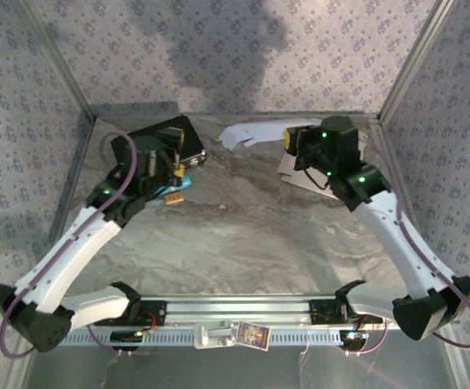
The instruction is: Fold the paper box
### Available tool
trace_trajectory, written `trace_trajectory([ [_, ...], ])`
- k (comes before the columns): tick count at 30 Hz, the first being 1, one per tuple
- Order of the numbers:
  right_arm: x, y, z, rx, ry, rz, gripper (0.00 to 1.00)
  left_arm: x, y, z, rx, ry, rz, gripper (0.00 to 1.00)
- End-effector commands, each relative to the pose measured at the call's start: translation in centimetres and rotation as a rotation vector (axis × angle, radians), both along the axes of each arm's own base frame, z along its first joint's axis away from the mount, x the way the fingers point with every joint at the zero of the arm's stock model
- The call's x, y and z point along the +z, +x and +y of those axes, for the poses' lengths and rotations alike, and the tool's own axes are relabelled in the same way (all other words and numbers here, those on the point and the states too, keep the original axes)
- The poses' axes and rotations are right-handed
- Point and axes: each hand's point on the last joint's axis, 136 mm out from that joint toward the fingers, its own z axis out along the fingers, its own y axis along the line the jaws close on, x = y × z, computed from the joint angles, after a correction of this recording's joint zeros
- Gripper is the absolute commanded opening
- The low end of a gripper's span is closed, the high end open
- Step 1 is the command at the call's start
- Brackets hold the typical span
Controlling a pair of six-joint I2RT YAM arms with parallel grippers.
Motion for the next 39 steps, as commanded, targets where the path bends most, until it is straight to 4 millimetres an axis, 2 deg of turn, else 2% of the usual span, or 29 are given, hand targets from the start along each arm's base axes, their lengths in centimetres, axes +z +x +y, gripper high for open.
trace_trajectory([
  [1, -2.8, -6.1, -1.7, 0.058, -0.127, 0.266, 0.0, -2.2, -3.1, 4.2, -0.005, 0.255, 0.133, 0.86],
  [4, -1.7, -9.0, -3.0, 0.047, -0.181, 0.361, 0.0, -2.0, -3.6, 4.9, -0.02, 0.279, 0.137, 0.85],
  [7, -0.9, -10.2, -3.8, 0.032, -0.223, 0.434, 0.0, -3.3, -3.9, 4.7, -0.061, 0.282, 0.205, 0.84],
  [10, -2.2, -11.2, -3.6, 0.045, -0.262, 0.625, 0.0, -5.1, -4.3, 3.9, -0.127, 0.277, 0.305, 0.84],
  [13, -4.0, -9.5, -2.6, 0.066, -0.308, 0.773, 0.0, -7.4, -4.5, 2.7, -0.189, 0.248, 0.411, 0.84],
  [19, -9.7, -2.5, 1.1, 0.131, -0.352, 0.957, 0.0, -9.8, -3.7, 0.5, -0.305, 0.236, 0.49, 0.83],
  [23, -12.4, 0.0, 2.4, 0.168, -0.378, 1.003, 0.0, -9.6, -2.4, -0.9, -0.395, 0.269, 0.433, 0.82],
  [26, -14.1, 2.0, 3.7, 0.204, -0.385, 0.953, 0.0, -9.6, -1.9, -1.1, -0.452, 0.331, 0.415, 0.81],
  [30, -15.9, 3.8, 4.7, 0.249, -0.403, 0.855, 0.0, -10.6, -1.3, -1.9, -0.536, 0.382, 0.391, 0.8],
  [34, -17.6, 3.7, 4.8, 0.265, -0.4, 0.826, 0.0, -11.6, -0.3, -3.0, -0.61, 0.422, 0.35, 0.79],
  [37, -19.2, 3.2, 5.0, 0.298, -0.38, 0.847, 0.0, -10.5, 0.9, -5.3, -0.701, 0.498, 0.205, 0.76],
  [39, -19.8, 2.7, 5.0, 0.318, -0.384, 0.878, 0.0, -9.1, 0.9, -7.2, -0.795, 0.676, 0.052, 0.75],
])
